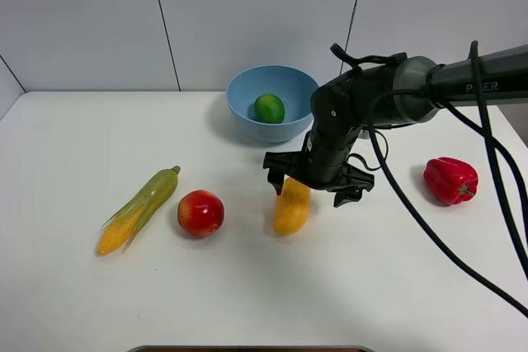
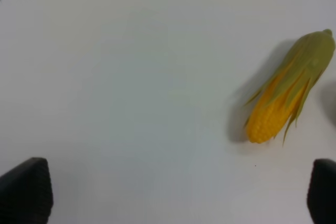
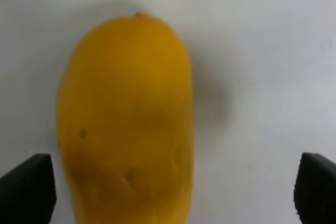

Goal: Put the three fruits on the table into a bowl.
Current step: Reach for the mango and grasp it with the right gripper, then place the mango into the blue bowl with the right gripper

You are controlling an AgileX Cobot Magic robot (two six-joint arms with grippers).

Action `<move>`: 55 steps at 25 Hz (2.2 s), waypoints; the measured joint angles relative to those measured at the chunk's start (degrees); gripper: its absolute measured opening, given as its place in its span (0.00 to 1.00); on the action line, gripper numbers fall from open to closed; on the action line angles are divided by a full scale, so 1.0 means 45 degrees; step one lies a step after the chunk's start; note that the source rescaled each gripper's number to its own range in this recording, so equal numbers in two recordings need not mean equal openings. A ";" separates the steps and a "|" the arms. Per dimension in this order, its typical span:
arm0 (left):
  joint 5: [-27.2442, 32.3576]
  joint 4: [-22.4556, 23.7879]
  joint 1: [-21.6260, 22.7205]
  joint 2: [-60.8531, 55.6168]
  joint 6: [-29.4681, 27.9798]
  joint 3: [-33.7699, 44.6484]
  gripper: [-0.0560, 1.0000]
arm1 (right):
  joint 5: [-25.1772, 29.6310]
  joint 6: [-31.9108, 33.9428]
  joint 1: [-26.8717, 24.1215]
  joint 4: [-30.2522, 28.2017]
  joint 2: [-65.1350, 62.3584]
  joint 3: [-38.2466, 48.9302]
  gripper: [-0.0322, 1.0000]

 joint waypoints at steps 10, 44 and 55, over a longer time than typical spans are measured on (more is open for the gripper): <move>-0.0003 0.0000 0.0000 -0.0011 0.0000 0.0000 1.00 | -0.0296 -0.0040 0.0000 0.0012 0.1125 -0.0735 1.00; -0.0003 0.0000 0.0000 -0.0011 0.0000 0.0000 1.00 | -0.0559 -0.0311 0.0000 0.0228 0.1837 -0.1008 0.03; -0.0003 0.0000 0.0000 -0.0011 0.0000 0.0000 1.00 | -0.0556 -0.0722 0.0000 0.0067 0.0741 -0.1008 0.03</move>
